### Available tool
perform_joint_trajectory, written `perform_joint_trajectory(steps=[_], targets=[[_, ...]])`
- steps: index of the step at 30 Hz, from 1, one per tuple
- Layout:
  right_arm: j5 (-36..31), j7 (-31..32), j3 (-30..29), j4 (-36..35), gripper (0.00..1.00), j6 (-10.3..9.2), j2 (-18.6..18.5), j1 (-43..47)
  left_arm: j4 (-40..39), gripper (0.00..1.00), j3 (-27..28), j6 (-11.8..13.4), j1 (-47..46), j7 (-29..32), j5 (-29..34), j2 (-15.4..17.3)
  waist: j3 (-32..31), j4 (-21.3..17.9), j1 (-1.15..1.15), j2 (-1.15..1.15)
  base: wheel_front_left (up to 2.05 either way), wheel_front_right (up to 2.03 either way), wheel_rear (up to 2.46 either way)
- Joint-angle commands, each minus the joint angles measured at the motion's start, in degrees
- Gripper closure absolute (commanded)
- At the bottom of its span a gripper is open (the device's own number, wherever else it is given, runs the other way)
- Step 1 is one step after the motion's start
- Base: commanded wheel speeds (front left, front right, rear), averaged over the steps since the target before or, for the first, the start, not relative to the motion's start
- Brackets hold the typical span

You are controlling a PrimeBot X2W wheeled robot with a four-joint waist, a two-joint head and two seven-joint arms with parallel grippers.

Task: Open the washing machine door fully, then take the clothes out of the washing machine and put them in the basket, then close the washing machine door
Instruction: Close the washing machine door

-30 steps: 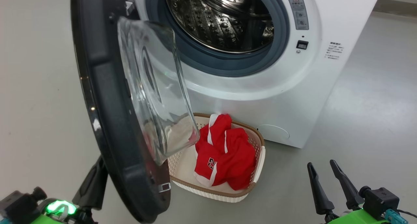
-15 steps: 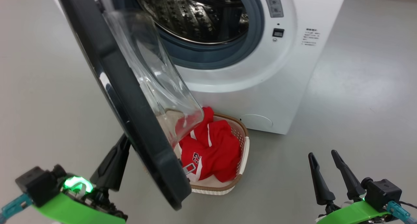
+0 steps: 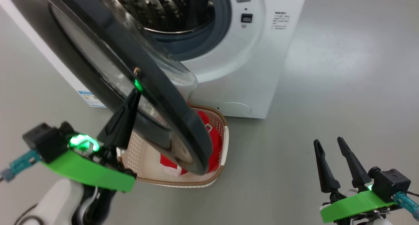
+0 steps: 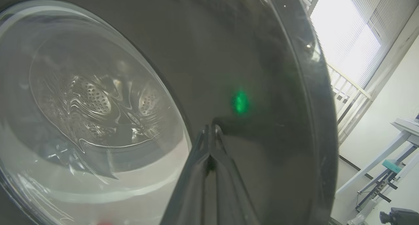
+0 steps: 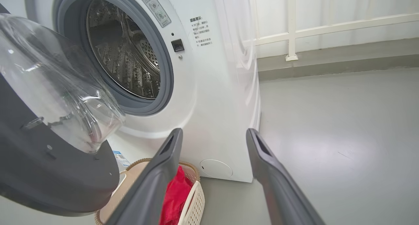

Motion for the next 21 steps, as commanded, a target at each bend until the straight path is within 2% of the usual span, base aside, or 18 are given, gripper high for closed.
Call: perform_joint_trajectory(steps=[1, 21], targets=[[0.5, -0.4, 1.2, -1.6, 0.00, 0.37, -0.2, -2.7, -0.1, 1.00, 1.7, -0.4, -4.3, -0.2, 1.1, 0.9, 2.1, -2.3, 0.00, 0.00, 0.00, 0.00, 0.00], [3.2, -0.4, 1.0, -2.5, 0.00, 0.37, -0.2, -6.5, 13.6, 1.00, 2.1, -0.4, -21.9, -0.2, 2.3, -0.7, 8.4, -11.3, 0.00, 0.00, 0.00, 0.00, 0.00]])
